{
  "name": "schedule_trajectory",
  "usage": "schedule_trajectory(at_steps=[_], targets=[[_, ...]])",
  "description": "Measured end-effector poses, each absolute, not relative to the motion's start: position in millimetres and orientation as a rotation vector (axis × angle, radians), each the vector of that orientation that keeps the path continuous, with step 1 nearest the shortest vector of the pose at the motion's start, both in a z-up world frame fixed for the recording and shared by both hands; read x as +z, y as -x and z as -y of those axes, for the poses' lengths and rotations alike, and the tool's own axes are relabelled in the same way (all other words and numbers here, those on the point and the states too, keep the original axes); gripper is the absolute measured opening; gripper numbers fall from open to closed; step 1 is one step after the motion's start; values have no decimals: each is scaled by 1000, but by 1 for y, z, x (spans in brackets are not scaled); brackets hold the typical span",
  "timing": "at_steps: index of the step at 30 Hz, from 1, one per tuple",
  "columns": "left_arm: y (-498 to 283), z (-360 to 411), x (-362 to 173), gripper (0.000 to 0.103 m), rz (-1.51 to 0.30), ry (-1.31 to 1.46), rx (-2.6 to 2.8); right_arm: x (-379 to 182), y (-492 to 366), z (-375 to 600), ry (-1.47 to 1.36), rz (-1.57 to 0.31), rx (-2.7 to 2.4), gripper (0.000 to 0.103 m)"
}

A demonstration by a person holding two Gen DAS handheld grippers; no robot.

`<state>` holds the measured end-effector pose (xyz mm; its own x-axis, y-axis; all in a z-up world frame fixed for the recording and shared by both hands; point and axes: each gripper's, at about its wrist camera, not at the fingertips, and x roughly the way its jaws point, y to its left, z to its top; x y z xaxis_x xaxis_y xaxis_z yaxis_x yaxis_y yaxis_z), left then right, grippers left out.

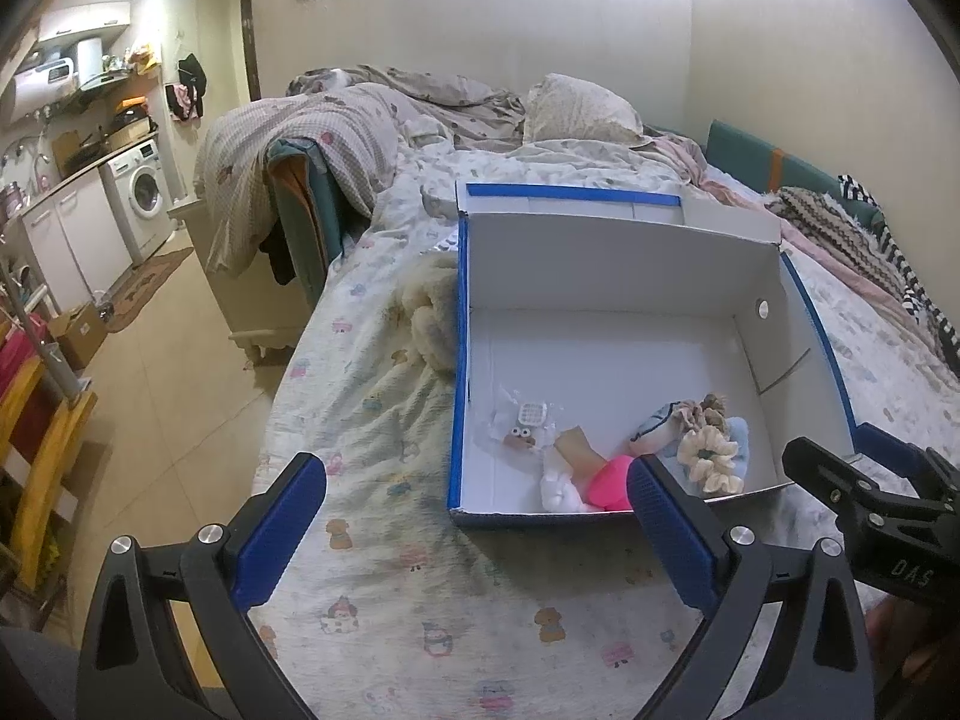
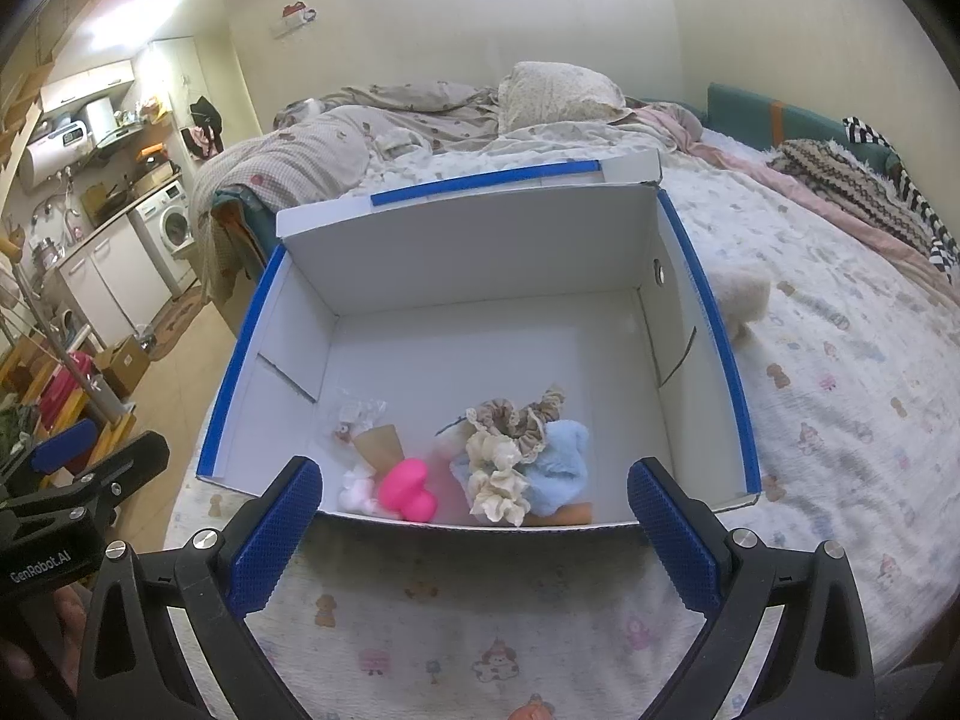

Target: Organize soft objects

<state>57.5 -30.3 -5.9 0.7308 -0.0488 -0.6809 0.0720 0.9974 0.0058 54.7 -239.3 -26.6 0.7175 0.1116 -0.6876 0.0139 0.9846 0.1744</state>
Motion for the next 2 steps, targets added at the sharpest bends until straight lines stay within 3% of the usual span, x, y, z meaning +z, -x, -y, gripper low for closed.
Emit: schedule_trajectory(at_steps=[2], targets=[[-58,30,-8,100,-754,-37,-57,-27,-55,239,-171,-770,55,103]])
